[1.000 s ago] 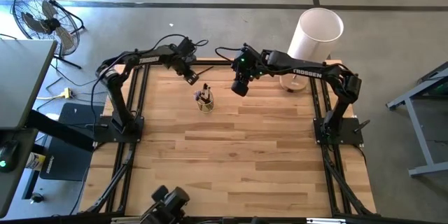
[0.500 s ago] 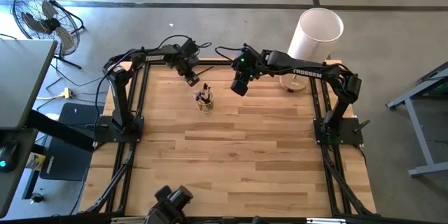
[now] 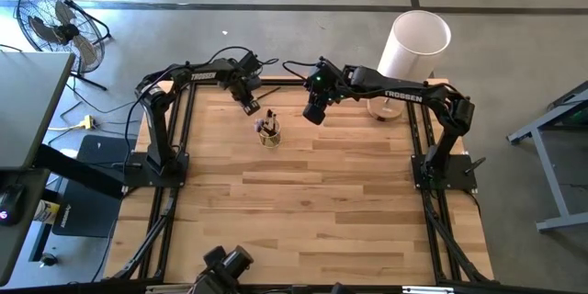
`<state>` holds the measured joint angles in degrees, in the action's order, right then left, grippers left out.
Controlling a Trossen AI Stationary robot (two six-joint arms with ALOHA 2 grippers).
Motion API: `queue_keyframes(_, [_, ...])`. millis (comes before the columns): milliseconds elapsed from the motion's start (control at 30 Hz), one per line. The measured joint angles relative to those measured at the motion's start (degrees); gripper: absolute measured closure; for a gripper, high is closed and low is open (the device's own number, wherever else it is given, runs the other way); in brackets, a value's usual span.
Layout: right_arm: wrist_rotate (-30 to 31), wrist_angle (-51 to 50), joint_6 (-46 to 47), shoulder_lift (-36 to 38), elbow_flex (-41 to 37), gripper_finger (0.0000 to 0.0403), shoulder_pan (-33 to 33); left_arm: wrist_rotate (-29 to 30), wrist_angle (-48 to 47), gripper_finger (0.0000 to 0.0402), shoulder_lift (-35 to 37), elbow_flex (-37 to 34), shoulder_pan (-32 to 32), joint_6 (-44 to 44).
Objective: Put items in baskets/containers
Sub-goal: Put the makeup brush into the wire organizer
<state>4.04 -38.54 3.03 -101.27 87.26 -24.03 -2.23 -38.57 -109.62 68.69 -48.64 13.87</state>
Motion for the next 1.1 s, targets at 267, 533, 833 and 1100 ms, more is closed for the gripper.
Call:
queue_keyframes(267, [-1.0, 0.0, -0.1, 0.0, 0.0, 0.0284, 0.1, -2.2, -7.0, 0.0401, 3.2, -0.6, -0.1, -1.9])
queue_keyframes(533, [-1.0, 0.0, -1.9, 0.0, 0.0, 0.0284, 0.1, -3.7, -13.6, 0.0401, 10.3, -0.4, 0.2, -3.7])
queue_keyframes(833, [-1.0, 0.3, -3.5, 0.0, 0.0, 0.0284, 0.1, -2.8, -21.2, 0.0401, 18.4, -0.3, 0.7, -6.4])
queue_keyframes(1100, [-1.0, 0.3, -4.5, 0.0, 0.0, 0.0284, 0.1, -1.9, -25.9, 0.0401, 24.9, -0.2, 1.7, -9.7])
